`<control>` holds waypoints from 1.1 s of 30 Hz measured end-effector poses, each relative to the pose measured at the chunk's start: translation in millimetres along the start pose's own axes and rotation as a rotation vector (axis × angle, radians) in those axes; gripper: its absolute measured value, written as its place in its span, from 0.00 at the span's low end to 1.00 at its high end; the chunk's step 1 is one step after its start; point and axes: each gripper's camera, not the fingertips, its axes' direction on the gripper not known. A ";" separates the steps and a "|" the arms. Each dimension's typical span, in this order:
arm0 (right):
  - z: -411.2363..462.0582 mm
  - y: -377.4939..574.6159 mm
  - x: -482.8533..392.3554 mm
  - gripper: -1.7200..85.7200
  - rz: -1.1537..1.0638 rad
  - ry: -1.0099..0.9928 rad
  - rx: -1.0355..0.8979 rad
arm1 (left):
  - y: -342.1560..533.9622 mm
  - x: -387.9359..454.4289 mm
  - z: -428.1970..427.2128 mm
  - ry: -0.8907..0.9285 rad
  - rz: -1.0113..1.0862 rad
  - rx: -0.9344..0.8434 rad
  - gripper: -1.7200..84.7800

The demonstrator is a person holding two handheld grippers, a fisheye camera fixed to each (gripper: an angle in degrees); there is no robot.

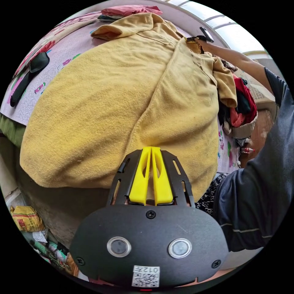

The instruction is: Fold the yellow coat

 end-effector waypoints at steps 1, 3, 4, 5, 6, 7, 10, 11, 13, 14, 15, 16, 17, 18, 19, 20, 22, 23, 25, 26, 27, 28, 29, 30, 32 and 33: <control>2.3 -2.8 3.7 0.02 0.014 -0.011 -0.008 | -0.3 1.9 1.5 -0.009 0.006 -0.004 0.02; -2.5 -12.8 18.6 0.02 0.044 -0.042 -0.004 | -0.9 7.4 7.2 -0.033 0.009 -0.018 0.02; -4.3 -15.0 22.7 0.02 0.045 -0.053 -0.015 | -0.9 8.5 8.6 -0.038 0.008 -0.021 0.02; -10.8 -17.9 31.8 0.02 0.045 -0.080 -0.032 | -0.9 10.5 11.9 -0.047 0.006 -0.027 0.02; -22.6 -17.4 40.5 0.02 0.030 -0.108 -0.048 | -0.6 12.3 14.7 -0.054 0.005 -0.033 0.02; -31.3 -15.4 44.8 0.02 0.014 -0.115 -0.052 | -0.2 13.1 16.1 -0.056 0.004 -0.035 0.02; -100.9 17.0 73.0 0.02 -0.077 -0.163 0.020 | 2.8 16.8 23.1 -0.070 0.002 -0.040 0.02; -136.7 40.3 91.2 0.03 -0.086 -0.174 0.068 | 3.8 18.7 25.9 -0.077 0.006 -0.044 0.02; -192.6 84.9 120.8 0.03 -0.117 -0.265 0.138 | 4.8 23.3 29.9 -0.100 0.024 -0.055 0.02; -228.4 120.8 140.9 0.04 -0.120 -0.300 0.171 | 6.0 28.0 31.6 -0.124 0.046 -0.061 0.02; -262.4 161.8 159.4 0.05 -0.121 -0.311 0.219 | 8.0 32.3 31.4 -0.147 0.056 -0.060 0.02; -277.0 183.2 167.6 0.05 -0.118 -0.306 0.236 | 9.4 34.0 30.3 -0.158 0.051 -0.055 0.02; -300.9 226.5 183.3 0.06 -0.097 -0.292 0.250 | 14.1 36.7 24.2 -0.190 0.021 -0.027 0.02; -318.2 270.2 195.6 0.07 -0.084 -0.288 0.255 | 20.7 39.7 13.6 -0.201 -0.011 0.022 0.02; -323.7 291.6 199.9 0.08 -0.077 -0.277 0.246 | 24.5 41.8 7.4 -0.196 -0.023 0.051 0.02; -329.8 333.3 206.2 0.10 -0.056 -0.249 0.221 | 32.6 47.7 -4.6 -0.184 -0.039 0.109 0.02; -329.7 390.5 210.9 0.13 -0.021 -0.221 0.176 | 42.5 62.6 -16.2 -0.193 -0.033 0.166 0.02; -326.7 422.9 214.5 0.14 0.020 -0.223 0.154 | 46.2 77.2 -17.3 -0.213 -0.006 0.179 0.02; -317.1 459.5 221.7 0.15 0.098 -0.247 0.124 | 47.3 103.9 -7.1 -0.232 0.057 0.166 0.02; -308.6 475.6 230.3 0.15 0.173 -0.316 0.106 | 46.4 124.8 6.4 -0.229 0.114 0.143 0.02; -300.8 485.2 238.7 0.16 0.240 -0.396 0.096 | 45.4 147.7 23.0 -0.238 0.178 0.114 0.03; -297.4 488.0 242.6 0.16 0.273 -0.425 0.093 | 45.0 159.5 31.9 -0.250 0.211 0.094 0.03; -292.2 490.8 249.8 0.16 0.335 -0.469 0.100 | 45.3 182.4 48.5 -0.283 0.273 0.065 0.03; -287.1 489.8 257.0 0.16 0.395 -0.516 0.107 | 47.7 202.9 62.9 -0.323 0.314 0.056 0.03; -281.2 481.3 265.6 0.16 0.465 -0.599 0.113 | 53.2 227.4 82.7 -0.353 0.353 0.042 0.04; -278.9 472.2 267.6 0.16 0.488 -0.617 0.116 | 57.3 240.1 95.2 -0.353 0.366 0.028 0.05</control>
